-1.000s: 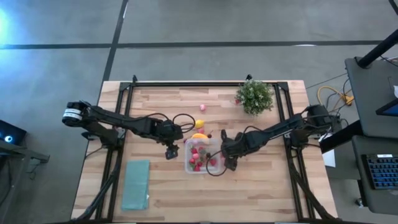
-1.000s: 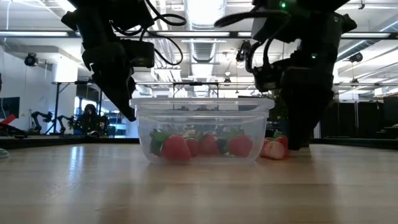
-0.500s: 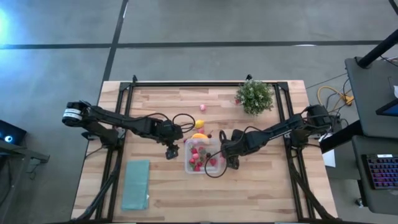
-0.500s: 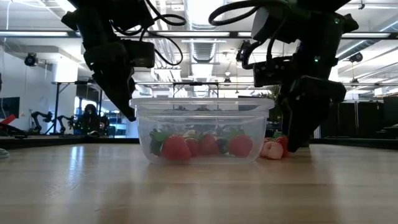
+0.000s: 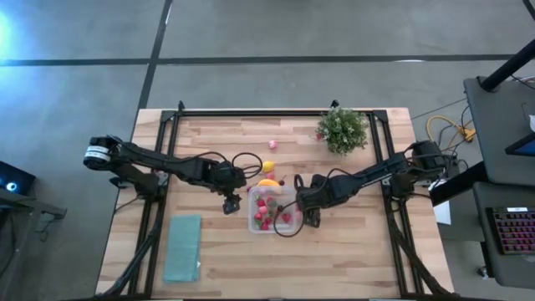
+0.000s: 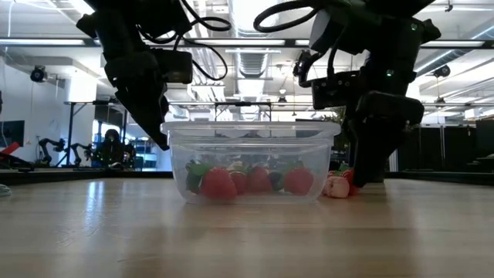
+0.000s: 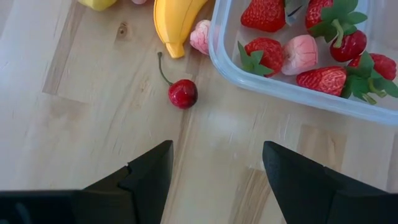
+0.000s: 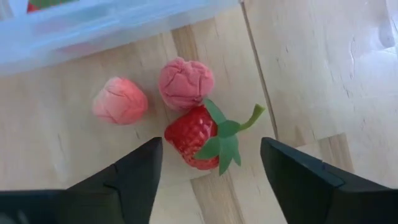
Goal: Pick and placing Produce into tupperware
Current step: Put the red strawberry into the transparent bin
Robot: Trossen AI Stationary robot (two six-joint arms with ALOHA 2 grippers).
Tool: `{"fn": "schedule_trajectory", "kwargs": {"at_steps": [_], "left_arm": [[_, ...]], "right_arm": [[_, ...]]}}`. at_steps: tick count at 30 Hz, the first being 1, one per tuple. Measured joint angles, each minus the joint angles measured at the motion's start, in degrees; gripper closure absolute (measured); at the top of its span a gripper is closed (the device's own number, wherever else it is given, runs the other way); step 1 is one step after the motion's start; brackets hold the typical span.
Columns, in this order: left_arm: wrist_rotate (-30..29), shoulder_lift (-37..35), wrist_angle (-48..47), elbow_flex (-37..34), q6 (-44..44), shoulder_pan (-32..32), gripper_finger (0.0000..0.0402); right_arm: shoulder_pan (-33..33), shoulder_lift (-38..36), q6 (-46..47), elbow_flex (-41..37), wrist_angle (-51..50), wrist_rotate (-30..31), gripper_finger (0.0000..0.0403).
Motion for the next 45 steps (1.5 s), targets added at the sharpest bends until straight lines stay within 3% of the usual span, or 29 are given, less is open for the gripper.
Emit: {"fn": "schedule_trajectory", "kwargs": {"at_steps": [6, 21, 35, 45], "left_arm": [[0.0, 0.0, 0.0, 0.0, 0.0, 0.0, 0.0168], [0.0, 0.0, 0.0, 0.0, 0.0, 0.0, 0.0169], [-0.3, 0.0, 0.3, 0.0, 0.0, 0.0, 0.0168], [-0.4, 0.0, 1.0, 0.0, -0.2, 0.0, 0.0169]], "right_arm": [[0.0, 0.0, -0.9, -0.1, 4.7, 0.0, 0.0171], [0.0, 0.0, -5.6, -3.2, 5.0, 0.2, 0.0173], [0.0, 0.0, -2.9, -3.5, 5.5, 0.3, 0.0228], [0.0, -0.1, -0.4, -3.6, 6.7, 0.5, 0.0232]]}}
